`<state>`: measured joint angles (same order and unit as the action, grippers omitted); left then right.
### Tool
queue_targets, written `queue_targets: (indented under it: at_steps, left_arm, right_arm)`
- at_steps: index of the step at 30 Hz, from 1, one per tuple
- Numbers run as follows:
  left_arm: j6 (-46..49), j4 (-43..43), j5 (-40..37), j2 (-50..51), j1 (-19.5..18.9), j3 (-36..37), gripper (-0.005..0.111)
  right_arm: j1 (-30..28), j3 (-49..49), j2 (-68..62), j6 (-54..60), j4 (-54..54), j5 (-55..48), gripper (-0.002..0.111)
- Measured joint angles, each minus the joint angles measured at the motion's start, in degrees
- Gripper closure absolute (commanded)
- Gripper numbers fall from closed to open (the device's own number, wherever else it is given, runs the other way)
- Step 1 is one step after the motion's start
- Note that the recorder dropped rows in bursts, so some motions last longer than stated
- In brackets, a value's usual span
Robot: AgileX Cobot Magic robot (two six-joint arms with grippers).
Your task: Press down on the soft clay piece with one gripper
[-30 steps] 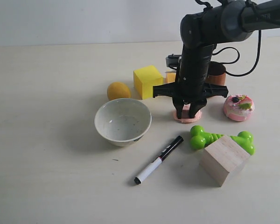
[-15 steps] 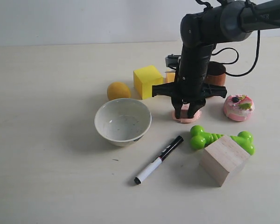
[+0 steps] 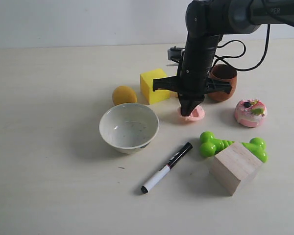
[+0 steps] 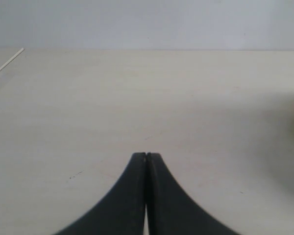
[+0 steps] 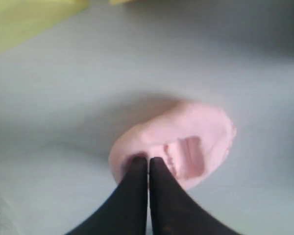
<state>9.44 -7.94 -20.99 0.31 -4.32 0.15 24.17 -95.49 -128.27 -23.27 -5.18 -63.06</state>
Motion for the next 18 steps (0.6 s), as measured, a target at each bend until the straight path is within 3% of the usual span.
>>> queue_targets:
  at_steps: [18]
  left_arm:
    - [0.0, 0.0, 0.0, 0.0, 0.0, 0.0, 0.107]
  right_arm:
    - [0.3, 0.98, 5.28, 2.13, 0.73, 3.71, 0.108]
